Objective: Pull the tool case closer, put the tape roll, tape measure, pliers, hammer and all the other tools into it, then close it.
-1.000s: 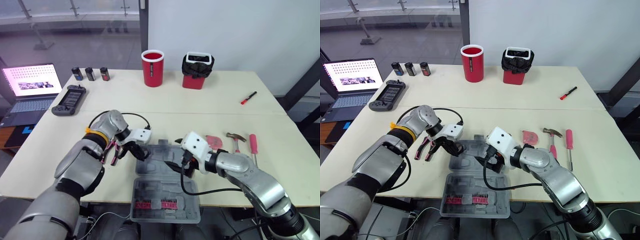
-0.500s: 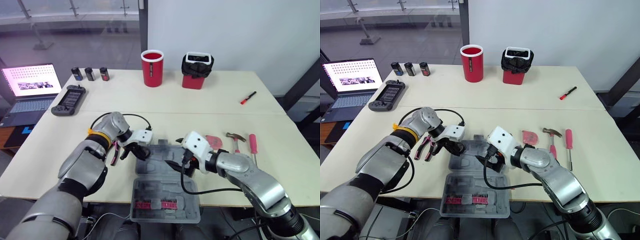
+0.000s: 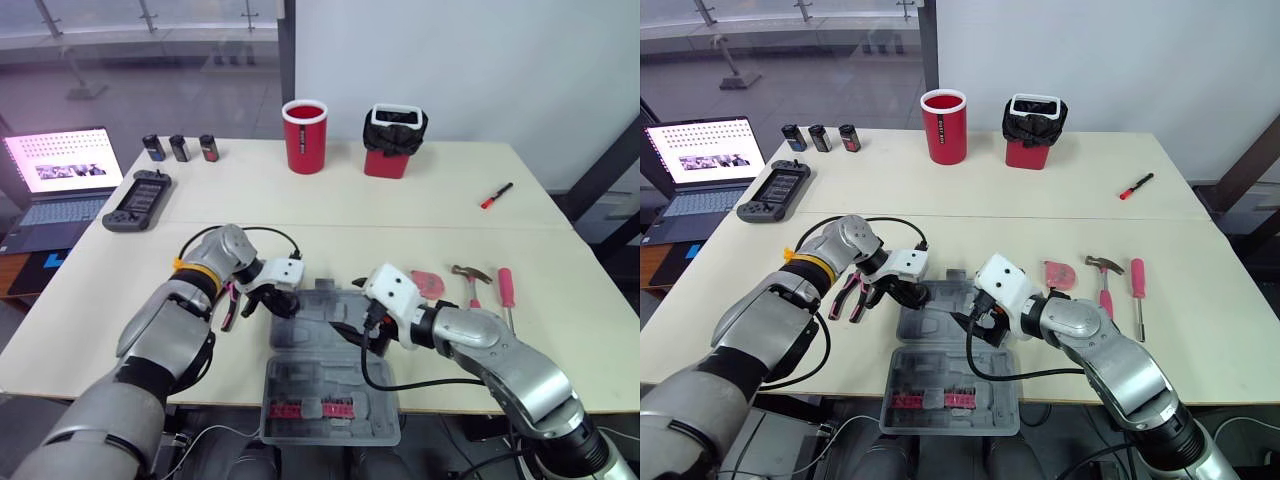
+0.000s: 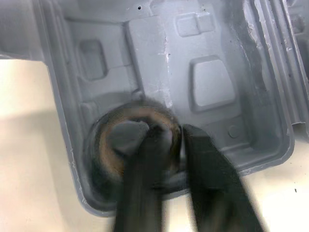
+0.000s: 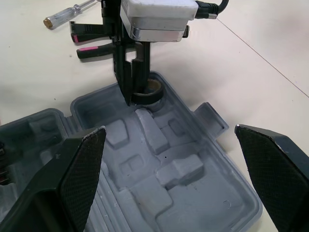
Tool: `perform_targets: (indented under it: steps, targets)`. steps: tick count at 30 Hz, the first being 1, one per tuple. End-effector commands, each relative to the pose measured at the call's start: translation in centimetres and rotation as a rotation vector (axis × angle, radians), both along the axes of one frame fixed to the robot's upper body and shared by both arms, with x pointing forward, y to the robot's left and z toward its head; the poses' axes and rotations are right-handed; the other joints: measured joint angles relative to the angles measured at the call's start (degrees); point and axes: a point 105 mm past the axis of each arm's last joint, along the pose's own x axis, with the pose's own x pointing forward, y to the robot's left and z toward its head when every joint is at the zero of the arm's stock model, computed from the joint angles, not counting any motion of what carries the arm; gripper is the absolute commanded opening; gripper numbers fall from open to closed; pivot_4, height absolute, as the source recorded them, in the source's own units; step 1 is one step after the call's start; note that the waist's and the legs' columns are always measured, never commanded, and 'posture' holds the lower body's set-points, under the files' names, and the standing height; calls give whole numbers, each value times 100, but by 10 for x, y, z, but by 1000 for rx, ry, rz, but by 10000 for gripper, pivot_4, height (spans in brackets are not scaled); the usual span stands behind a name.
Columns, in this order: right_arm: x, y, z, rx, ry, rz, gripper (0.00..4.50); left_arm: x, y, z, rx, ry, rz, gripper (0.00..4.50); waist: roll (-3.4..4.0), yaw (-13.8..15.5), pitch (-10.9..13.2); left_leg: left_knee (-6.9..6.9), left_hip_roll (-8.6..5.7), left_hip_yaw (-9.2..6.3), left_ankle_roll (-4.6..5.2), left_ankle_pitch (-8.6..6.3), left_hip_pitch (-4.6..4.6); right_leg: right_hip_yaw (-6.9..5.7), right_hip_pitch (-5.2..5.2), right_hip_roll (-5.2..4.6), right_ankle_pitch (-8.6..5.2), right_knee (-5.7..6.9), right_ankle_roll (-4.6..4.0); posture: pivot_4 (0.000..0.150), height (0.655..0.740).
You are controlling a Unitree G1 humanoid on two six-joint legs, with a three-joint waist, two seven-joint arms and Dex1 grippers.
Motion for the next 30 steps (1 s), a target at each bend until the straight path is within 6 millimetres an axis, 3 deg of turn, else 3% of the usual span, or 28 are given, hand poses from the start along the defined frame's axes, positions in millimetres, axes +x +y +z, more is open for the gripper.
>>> perform_targets:
  steps: [1,5,16,21,24,28,30]
  targets:
    - [-1,3,15,28,-59,15,45000,6,-5,14,-22,-41,-8,25293,0,1,0,0,0,0,0,0,0,0,0,0,0,0,0,1500,7387]
    - [-1,3,15,28,-57,17,45000,8,-7,22,-41,-53,-9,44570,0,1,0,1,0,0,0,0,0,0,0,0,0,0,0,1500,7387]
    - [-2,3,13,28,-50,17,45000,8,0,49,-145,-41,-12,44570,0,-11,0,0,3,0,0,0,0,0,-1,3,1,0,-1,1500,7387]
    - [-3,4,12,33,-49,12,45000,17,10,59,-316,-64,131,44570,0,-12,0,-1,15,-1,0,0,3,0,-1,14,3,1,-5,1500,7387]
    - [-4,4,11,34,-46,9,45000,22,11,62,-412,-78,212,36097,0,4,0,1,14,-1,0,0,3,0,0,12,3,1,-5,1500,7387]
    - [-6,4,9,36,-37,7,45000,22,17,55,-525,-44,314,16991,0,2,0,2,13,-1,0,0,2,0,1,11,3,1,-5,1500,7387]
    - [-6,4,8,35,-34,5,45000,22,20,50,-598,-22,380,16991,0,-2,0,2,14,-1,0,0,3,0,0,12,4,2,-7,1500,7387]
